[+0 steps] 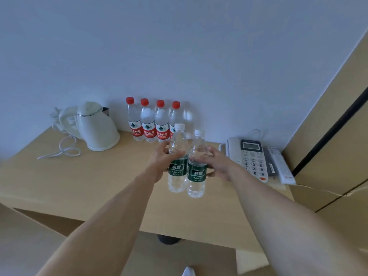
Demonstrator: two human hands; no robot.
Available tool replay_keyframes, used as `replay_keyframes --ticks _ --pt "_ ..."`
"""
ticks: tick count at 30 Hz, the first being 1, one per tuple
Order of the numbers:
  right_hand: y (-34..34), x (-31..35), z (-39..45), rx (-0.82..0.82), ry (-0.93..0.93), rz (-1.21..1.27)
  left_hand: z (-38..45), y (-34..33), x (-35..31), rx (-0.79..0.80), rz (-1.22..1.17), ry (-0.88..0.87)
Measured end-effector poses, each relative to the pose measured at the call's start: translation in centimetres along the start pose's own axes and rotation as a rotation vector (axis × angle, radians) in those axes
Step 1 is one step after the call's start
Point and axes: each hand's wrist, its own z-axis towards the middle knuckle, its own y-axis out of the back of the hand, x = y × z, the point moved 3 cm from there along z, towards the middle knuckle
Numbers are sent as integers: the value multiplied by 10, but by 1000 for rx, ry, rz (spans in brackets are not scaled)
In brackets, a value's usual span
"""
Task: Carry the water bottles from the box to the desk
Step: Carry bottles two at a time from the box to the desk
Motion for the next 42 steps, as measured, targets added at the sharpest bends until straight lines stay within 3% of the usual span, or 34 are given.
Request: replay_keyframes --ticks 10,17,33,37,42 --pt "24 41 65 -27 97 -123 81 13 -21 38 196 -100" --pt "37 48 79 -188 137 -236 112 12 -27 117 260 -103" --pt "39 54 85 -298 128 -443 132 3 -16 181 454 -175" --pt "37 57 83 -302 117 -468 128 7 -33 209 633 -259" --pt "37 70 79 -421 233 -599 120 15 -87 107 897 -543"
